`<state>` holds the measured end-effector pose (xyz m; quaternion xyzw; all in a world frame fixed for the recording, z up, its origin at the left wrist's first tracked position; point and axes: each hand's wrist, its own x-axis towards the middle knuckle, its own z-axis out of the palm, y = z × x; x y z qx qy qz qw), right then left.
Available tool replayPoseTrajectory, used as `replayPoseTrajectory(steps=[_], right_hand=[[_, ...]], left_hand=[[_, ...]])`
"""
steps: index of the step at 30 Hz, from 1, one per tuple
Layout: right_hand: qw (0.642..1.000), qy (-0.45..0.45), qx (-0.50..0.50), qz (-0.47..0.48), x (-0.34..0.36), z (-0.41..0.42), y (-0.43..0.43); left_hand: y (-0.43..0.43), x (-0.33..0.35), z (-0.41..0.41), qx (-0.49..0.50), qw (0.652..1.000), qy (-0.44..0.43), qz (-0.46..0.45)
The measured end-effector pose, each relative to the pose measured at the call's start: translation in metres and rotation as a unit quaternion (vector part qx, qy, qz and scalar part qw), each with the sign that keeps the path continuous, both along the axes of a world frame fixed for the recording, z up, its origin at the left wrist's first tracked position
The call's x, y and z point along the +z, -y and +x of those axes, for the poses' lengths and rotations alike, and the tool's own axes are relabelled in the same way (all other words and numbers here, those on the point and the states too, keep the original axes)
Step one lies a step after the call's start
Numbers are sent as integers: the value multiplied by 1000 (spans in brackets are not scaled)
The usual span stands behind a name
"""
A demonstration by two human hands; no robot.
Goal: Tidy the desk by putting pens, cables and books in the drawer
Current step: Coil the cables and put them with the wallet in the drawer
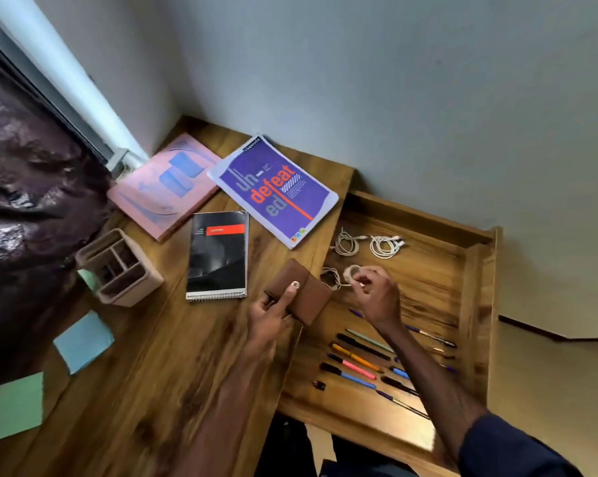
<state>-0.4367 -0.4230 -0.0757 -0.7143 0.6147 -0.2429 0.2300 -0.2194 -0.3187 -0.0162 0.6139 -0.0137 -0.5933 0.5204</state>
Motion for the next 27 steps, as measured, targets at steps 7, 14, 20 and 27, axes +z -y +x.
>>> replayPoseTrajectory(steps=[7, 14, 20, 27], right_hand=[[984, -69, -65, 151, -65, -74, -6], [981, -64, -20, 181, -81, -83, -3], [989, 38, -87, 115, -36, -79, 0], [966, 93, 140, 198, 34, -92, 32]], left_hand=[[18, 4, -70, -71, 996, 11, 55], [27, -12, -98, -79, 992, 43, 91], [40, -20, -113, -71, 993, 29, 91], [84, -18, -137, -81, 994, 11, 68]])
